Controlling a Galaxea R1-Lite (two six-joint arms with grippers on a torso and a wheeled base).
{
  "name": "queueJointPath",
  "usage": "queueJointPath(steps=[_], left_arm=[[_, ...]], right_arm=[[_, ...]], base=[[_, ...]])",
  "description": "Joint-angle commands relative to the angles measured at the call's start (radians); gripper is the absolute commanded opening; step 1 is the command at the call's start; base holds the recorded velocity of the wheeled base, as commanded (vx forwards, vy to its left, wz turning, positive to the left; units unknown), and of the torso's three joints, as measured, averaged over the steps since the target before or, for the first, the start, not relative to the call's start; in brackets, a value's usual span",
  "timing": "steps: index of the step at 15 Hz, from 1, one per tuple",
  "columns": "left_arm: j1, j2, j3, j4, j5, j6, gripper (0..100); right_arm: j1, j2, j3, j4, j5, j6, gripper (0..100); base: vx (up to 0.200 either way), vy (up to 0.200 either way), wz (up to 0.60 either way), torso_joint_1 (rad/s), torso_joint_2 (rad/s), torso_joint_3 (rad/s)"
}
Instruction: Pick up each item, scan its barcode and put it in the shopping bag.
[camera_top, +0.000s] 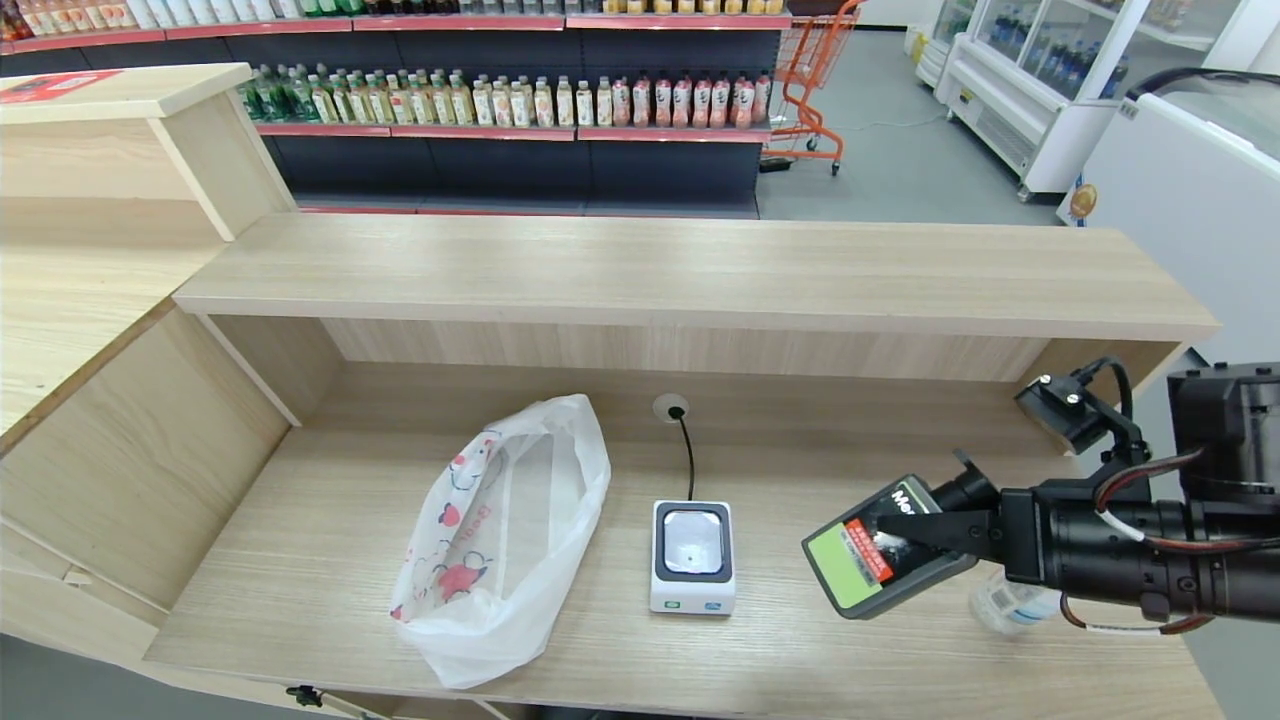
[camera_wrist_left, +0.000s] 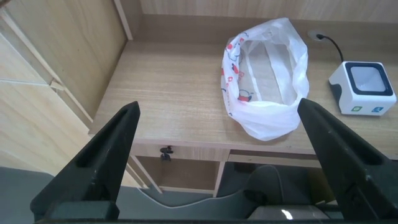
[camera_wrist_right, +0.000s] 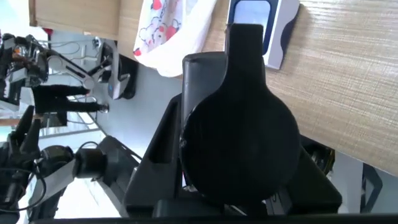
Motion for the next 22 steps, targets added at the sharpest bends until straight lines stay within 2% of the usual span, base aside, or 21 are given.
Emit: queueJointPath(steps=[1, 5, 8, 12, 16, 19, 22], left_arm=[[0.0, 0.0, 0.0, 0.0, 0.001, -0.002, 100], [0.0, 0.0, 0.0, -0.002, 0.001, -0.013, 100], [0.0, 0.0, 0.0, 0.0, 0.001, -0.005, 100], [0.0, 0.0, 0.0, 0.0, 0.001, -0.004, 100], [0.0, 0.0, 0.0, 0.0, 0.001, -0.004, 100], [0.0, 0.002, 0.0, 0.0, 0.001, -0.004, 100], [0.0, 0.0, 0.0, 0.0, 0.001, -0.004, 100]], right_arm=[[0.001, -0.007, 0.007, 0.003, 0.001, 0.002, 0], [-0.001, -0.001, 0.01, 0.003, -0.002, 0.002, 0], [-0.011, 0.044, -0.025, -0.001, -0.011, -0.03, 0], [-0.025, 0.278, -0.134, -0.01, -0.18, -0.228, 0], [0.016, 0.465, -0.234, -0.068, -0.182, -0.257, 0], [0.048, 0.539, -0.262, -0.109, -0.182, -0.255, 0], [0.067, 0.611, -0.346, -0.12, -0.182, -0.254, 0]], base=[[0.0, 0.0, 0.0, 0.0, 0.0, 0.0], [0.0, 0.2, 0.0, -0.004, 0.0, 0.004], [0.0, 0.2, 0.0, 0.004, 0.0, 0.004], [0.0, 0.0, 0.0, 0.0, 0.0, 0.0], [0.0, 0.0, 0.0, 0.0, 0.0, 0.0], [0.0, 0.0, 0.0, 0.0, 0.0, 0.0], [0.0, 0.0, 0.0, 0.0, 0.0, 0.0]])
